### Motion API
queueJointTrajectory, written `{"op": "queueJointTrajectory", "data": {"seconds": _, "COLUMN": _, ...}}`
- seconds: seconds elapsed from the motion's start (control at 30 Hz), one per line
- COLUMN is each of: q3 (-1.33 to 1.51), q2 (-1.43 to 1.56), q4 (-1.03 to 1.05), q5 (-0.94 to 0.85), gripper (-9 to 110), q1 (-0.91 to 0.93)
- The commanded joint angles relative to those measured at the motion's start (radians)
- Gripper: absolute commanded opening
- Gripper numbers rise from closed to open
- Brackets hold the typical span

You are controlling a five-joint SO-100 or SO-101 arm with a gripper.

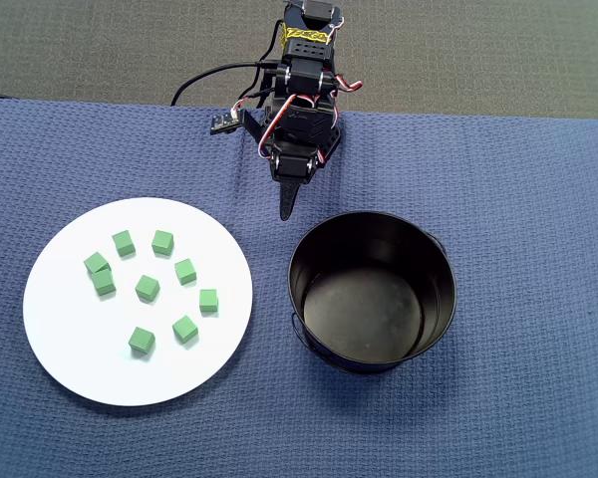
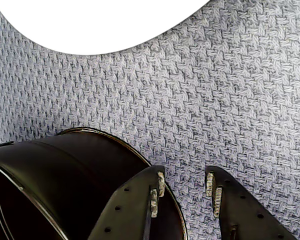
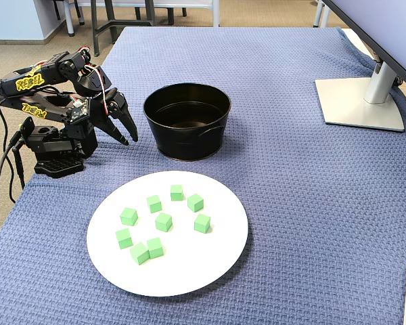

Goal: Pick up the green cubes from the white plate and place them in the black recipient

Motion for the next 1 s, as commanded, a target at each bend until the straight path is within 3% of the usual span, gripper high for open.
{"op": "queueJointTrajectory", "data": {"seconds": 0.0, "q3": -0.081, "q2": -0.153, "q4": -0.130, "q5": -0.058, "gripper": 0, "q1": 0.035}}
{"op": "queueJointTrajectory", "data": {"seconds": 0.4, "q3": -0.094, "q2": -0.163, "q4": -0.132, "q5": -0.058, "gripper": 0, "q1": 0.041}}
{"op": "queueJointTrajectory", "data": {"seconds": 0.53, "q3": -0.252, "q2": -0.232, "q4": -0.075, "q5": -0.120, "gripper": 10, "q1": 0.120}}
{"op": "queueJointTrajectory", "data": {"seconds": 0.77, "q3": -0.549, "q2": -0.511, "q4": -0.066, "q5": -0.196, "gripper": 9, "q1": 0.276}}
{"op": "queueJointTrajectory", "data": {"seconds": 0.97, "q3": -0.652, "q2": -0.857, "q4": -0.227, "q5": -0.325, "gripper": 16, "q1": 0.351}}
